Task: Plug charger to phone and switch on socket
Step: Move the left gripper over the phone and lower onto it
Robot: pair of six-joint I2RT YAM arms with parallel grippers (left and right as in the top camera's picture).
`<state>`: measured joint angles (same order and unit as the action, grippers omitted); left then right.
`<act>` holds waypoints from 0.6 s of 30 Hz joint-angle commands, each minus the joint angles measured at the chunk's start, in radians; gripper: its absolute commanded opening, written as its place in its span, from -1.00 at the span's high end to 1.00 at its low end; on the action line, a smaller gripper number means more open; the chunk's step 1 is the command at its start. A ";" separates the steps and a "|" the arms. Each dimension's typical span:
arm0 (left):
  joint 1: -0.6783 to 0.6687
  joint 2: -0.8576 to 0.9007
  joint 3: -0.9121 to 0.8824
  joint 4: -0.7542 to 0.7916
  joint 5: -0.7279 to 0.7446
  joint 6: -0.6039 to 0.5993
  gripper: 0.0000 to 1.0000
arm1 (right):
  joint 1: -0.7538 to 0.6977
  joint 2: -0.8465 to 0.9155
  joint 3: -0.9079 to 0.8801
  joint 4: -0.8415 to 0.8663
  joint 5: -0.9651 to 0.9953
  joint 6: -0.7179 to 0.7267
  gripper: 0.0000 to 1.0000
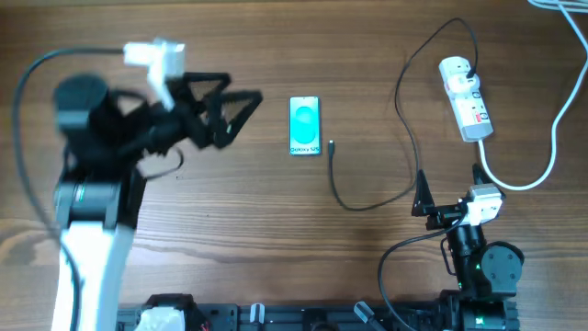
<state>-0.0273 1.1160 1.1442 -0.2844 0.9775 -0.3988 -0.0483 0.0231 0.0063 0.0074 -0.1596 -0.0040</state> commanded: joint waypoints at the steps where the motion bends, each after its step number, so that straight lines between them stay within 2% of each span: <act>1: -0.091 0.146 0.122 -0.063 0.095 -0.125 -0.99 | 0.006 -0.002 -0.001 0.002 0.008 0.010 -0.99; 2: -0.122 0.172 0.150 -0.093 0.037 -0.124 -0.99 | 0.006 -0.003 -0.001 0.003 0.008 0.011 -0.99; 6: -0.293 0.290 0.355 -0.400 -0.484 -0.009 -0.99 | 0.006 -0.002 -0.001 0.002 0.009 0.010 -1.00; 8: -0.341 0.352 0.446 -0.517 -0.669 0.003 -0.99 | 0.006 -0.002 -0.001 0.003 0.008 0.010 -0.99; 9: -0.362 0.424 0.536 -0.624 -0.752 0.003 -0.99 | 0.006 -0.003 -0.001 0.003 0.008 0.010 -0.99; 14: -0.363 0.673 0.790 -0.965 -0.832 0.003 -0.99 | 0.006 -0.002 -0.001 0.003 0.009 0.010 -0.99; 18: -0.387 0.802 0.807 -0.997 -0.848 0.024 -1.00 | 0.006 -0.002 -0.001 0.002 0.009 0.010 -1.00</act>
<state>-0.3920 1.8381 1.9247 -1.2831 0.1989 -0.4088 -0.0483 0.0231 0.0063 0.0071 -0.1593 -0.0040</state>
